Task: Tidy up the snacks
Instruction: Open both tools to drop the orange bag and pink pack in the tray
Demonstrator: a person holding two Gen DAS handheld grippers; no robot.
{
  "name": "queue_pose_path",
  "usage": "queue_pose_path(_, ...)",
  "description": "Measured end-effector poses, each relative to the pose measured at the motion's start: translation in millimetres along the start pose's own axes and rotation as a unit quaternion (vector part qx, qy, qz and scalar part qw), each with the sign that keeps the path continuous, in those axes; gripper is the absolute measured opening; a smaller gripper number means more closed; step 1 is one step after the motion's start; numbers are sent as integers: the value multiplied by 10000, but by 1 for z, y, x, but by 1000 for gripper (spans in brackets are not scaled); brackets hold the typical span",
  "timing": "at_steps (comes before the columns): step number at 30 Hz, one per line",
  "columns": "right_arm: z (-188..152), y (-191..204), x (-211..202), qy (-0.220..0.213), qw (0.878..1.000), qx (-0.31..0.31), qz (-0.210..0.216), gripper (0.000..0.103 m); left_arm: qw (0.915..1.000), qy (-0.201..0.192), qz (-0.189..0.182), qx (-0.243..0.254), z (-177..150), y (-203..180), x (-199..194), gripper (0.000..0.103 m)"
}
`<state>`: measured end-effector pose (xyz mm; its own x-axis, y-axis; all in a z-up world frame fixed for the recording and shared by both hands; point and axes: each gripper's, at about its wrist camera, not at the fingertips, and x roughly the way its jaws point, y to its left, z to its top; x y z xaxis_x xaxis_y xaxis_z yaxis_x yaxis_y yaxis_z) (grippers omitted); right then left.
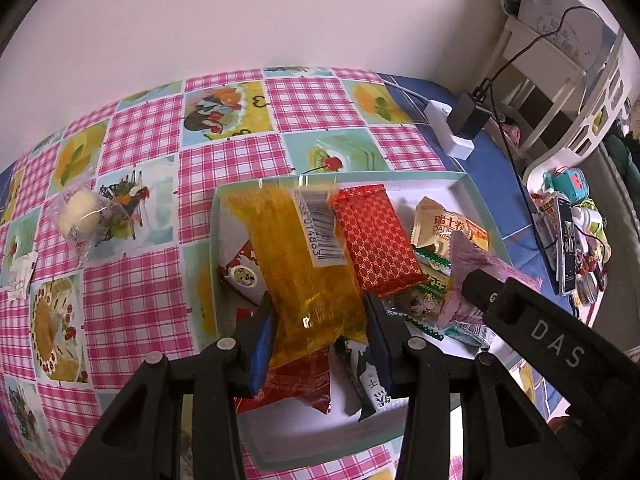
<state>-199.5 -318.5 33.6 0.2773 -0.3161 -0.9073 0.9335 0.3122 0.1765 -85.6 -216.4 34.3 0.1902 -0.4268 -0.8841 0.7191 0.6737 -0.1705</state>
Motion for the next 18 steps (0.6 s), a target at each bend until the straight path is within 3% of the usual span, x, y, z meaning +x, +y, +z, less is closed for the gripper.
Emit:
queue_pose_path(3,-1,1,0,13,10000,-13,5,79,10000,-53,-3,-18,1,1,-4,59)
queue_pose_path(10,-1,4,2,86,9999,-83,68,79,9994,-39,227,-276,3,15,-8,60)
queue_pose_path(18,-2,10,5,168,9995,-276,70,80,9937,-43,646,-916,5,46,-20,68)
